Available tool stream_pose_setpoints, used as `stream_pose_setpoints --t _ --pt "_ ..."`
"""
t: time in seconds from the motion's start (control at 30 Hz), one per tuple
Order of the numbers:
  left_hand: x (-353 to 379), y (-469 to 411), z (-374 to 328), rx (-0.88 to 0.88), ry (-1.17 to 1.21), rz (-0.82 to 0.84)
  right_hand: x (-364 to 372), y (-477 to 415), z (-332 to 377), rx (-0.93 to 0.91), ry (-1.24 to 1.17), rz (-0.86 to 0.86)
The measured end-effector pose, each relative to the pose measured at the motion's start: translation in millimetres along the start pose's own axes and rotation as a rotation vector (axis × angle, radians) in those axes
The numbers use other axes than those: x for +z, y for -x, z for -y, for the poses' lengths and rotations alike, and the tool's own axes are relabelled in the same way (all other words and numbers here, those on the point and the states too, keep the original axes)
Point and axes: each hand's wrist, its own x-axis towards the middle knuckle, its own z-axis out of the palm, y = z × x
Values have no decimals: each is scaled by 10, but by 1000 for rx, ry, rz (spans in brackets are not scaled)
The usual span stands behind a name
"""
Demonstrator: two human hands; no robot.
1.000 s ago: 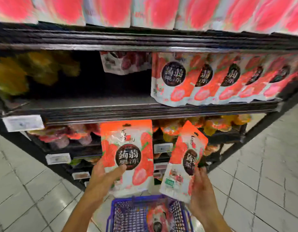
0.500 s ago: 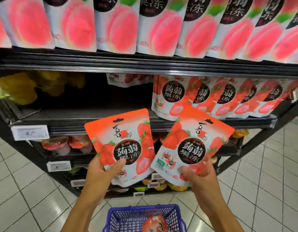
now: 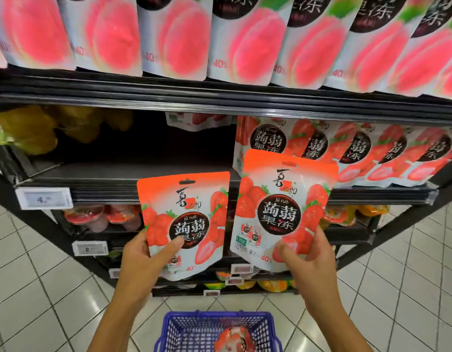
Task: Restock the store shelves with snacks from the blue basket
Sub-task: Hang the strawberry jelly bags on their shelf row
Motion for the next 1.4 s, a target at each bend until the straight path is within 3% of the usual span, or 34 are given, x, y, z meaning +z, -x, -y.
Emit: stream_pose_setpoints --t 0.17,0.67,1.0,1.23,1.4 --pt "-225 -100 18 -34 -14 -21 246 -143 84 -102 113 -16" --pt "-651 -353 -7 -26 -30 27 1088 -852 339 -193 61 -47" --pt "-760 -395 36 -26 -42 53 1011 -867 243 -121 336 49" --pt "-713 -370 -5 -40 -31 69 935 -777 225 -173 832 -246" --pt "-696 -358 -2 -55 -28 72 1043 -844 206 -159 881 -335"
